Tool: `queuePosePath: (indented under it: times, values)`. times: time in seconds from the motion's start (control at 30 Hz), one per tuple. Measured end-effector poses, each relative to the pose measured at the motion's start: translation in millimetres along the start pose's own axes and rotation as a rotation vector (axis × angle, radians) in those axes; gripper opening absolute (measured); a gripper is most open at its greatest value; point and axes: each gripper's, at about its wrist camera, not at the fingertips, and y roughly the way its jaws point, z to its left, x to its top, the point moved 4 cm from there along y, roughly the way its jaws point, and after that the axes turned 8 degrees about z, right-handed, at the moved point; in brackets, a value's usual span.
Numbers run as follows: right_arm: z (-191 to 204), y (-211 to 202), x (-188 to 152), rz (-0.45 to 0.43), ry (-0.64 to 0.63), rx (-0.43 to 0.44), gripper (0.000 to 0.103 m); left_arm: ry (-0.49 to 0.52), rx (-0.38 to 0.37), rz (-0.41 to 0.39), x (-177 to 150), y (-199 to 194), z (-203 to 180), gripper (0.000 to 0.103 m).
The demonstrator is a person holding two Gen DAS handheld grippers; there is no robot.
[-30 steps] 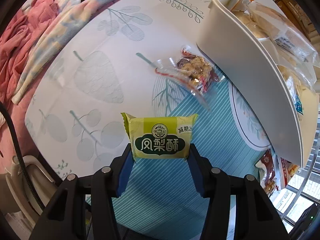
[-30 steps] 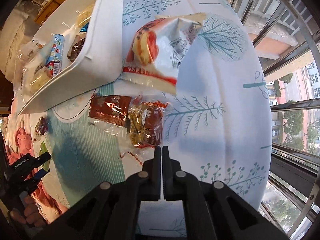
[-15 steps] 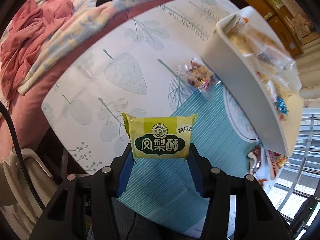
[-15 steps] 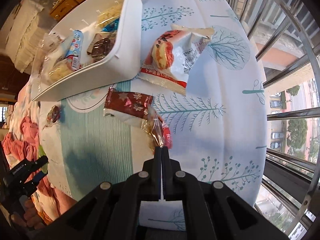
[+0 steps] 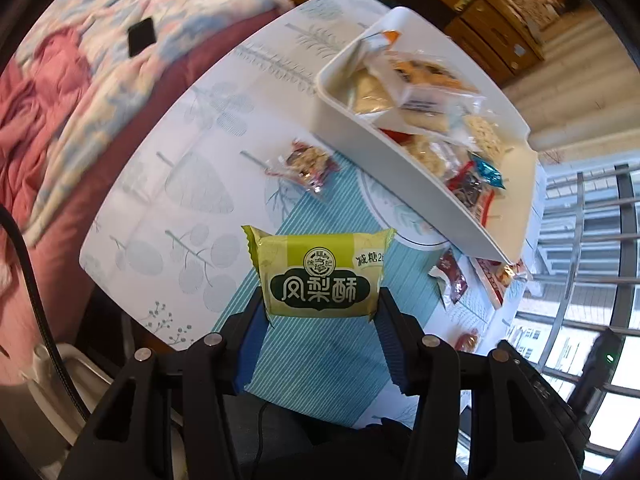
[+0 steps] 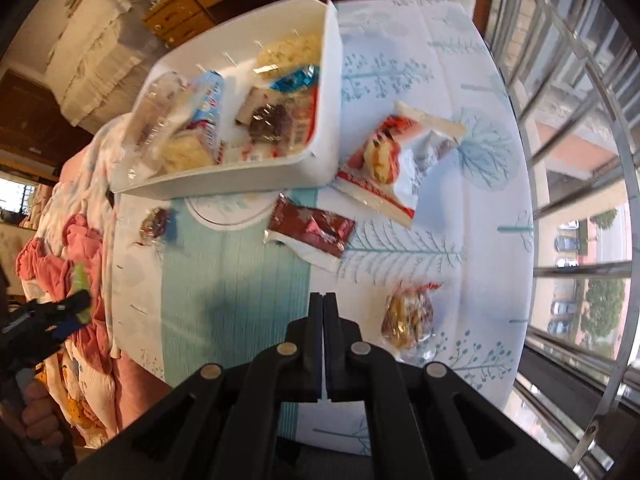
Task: Organize snacks
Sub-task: 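Grasp the clear nut pack with the right gripper while the left holds the green pack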
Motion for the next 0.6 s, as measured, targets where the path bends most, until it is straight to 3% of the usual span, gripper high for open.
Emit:
queuePosePath:
  times: [0.13,0.17,0.27,0.3,0.43,0.6]
  values:
    - [-19,17,-4,0.067,0.097,-0.019,0.003,0.038,0.008,0.002,-1,-8,-11,0.051]
    - [-25,24,-5,0.094,0.127,-0.017,0.009,0.048,0.012,0.005,-2,-8,-14,0.051]
    - [-40,35,-10,0.126,0.187,-0.032,0.043,0.074,0.022,0.017,-2,-11,-21,0.051]
    - [-45,38,-11,0.131,0.205,-0.045,0.047,0.083,0.029,0.02,-2,-12,-23,0.051]
    - [-61,54,-15,0.164,0.26,-0.081,0.047,0.112,0.046,0.031,0,-16,-29,0.051]
    - [-74,69,-15,0.187,0.324,-0.044,0.054,0.152,0.063,0.046,7,-20,-36,0.051]
